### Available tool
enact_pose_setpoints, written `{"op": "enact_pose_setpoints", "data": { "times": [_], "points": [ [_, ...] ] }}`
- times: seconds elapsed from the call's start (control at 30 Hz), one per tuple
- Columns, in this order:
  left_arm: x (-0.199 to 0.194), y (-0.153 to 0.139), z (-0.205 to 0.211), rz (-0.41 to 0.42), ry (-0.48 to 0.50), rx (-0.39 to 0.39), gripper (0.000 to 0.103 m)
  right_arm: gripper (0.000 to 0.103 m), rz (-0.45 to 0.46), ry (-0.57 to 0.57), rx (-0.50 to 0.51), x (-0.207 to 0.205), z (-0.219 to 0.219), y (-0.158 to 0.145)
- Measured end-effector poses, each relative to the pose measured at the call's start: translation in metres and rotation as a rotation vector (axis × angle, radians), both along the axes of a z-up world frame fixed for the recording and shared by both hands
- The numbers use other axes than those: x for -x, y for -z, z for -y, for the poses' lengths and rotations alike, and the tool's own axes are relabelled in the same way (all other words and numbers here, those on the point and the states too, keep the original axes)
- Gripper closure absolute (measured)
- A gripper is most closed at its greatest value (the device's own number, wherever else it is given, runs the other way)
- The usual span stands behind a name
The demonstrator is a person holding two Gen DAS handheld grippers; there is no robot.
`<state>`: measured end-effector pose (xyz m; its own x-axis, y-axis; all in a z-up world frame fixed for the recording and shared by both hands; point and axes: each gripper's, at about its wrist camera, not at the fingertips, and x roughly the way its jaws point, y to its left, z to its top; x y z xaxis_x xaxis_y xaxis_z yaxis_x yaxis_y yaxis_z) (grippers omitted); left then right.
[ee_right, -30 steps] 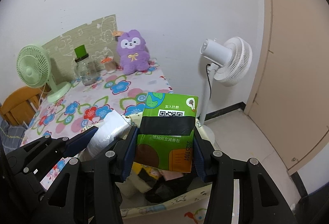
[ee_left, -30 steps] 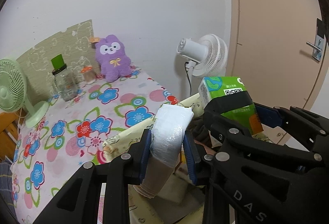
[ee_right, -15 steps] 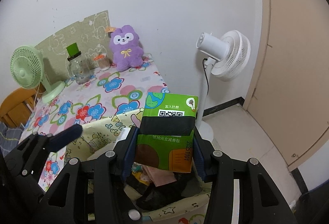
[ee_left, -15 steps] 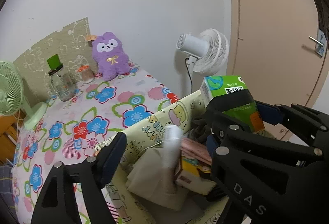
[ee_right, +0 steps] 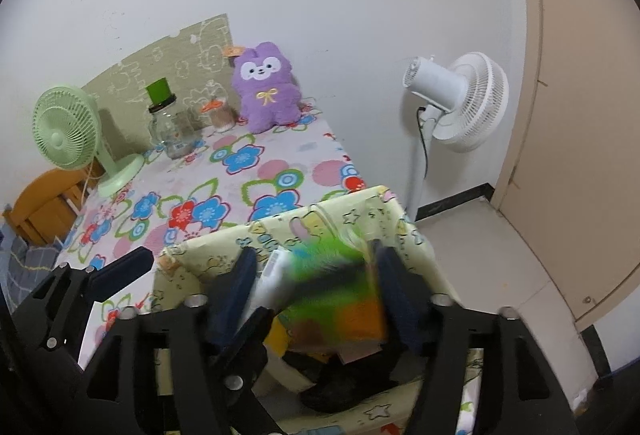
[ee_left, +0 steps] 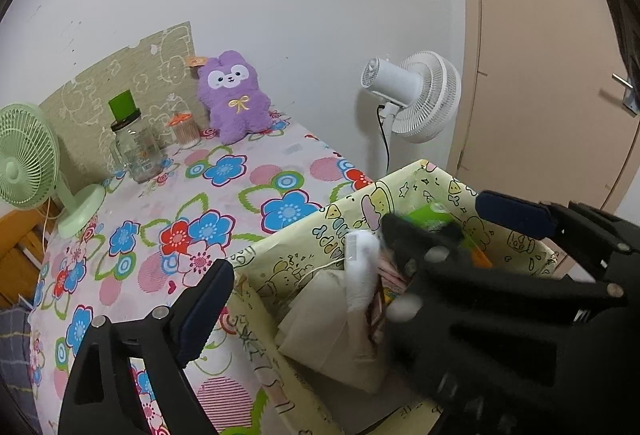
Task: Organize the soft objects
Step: 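Open both tools over the box to drop the tissue pack and towel, then withdraw both tools up and away from the box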
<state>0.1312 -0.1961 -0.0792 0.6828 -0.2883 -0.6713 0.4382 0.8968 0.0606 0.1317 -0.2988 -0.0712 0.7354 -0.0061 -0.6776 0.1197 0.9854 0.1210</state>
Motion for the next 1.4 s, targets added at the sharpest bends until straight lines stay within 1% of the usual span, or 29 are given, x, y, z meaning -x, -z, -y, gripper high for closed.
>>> {"op": "enact_pose_setpoints", "data": {
  "times": [0.03, 0.13, 0.53, 0.77, 0.83, 1.4],
  "points": [
    [0.001, -0.001, -0.002, 0.002, -0.002, 0.006, 0.009, 0.024, 0.0, -0.005, -0.005, 0.001, -0.002, 0.0],
    [0.003, -0.003, -0.008, 0.006, -0.007, 0.013, 0.007, 0.02, 0.001, -0.011, -0.005, 0.003, -0.009, -0.001],
    [0.019, -0.014, -0.037, 0.04, -0.056, 0.019, 0.003, 0.015, 0.033, -0.027, 0.022, 0.018, -0.037, -0.014],
    [0.031, -0.022, -0.061, 0.058, -0.092, 0.039, 0.002, 0.013, 0.058, -0.055, 0.04, 0.03, -0.058, -0.023],
    [0.036, -0.024, -0.068, 0.065, -0.102, 0.045, 0.002, 0.011, 0.066, -0.062, 0.045, 0.034, -0.065, -0.026],
    [0.075, -0.04, -0.149, 0.115, -0.26, 0.092, 0.0, 0.009, 0.133, -0.146, 0.09, 0.072, -0.122, -0.047]
  ]
}}
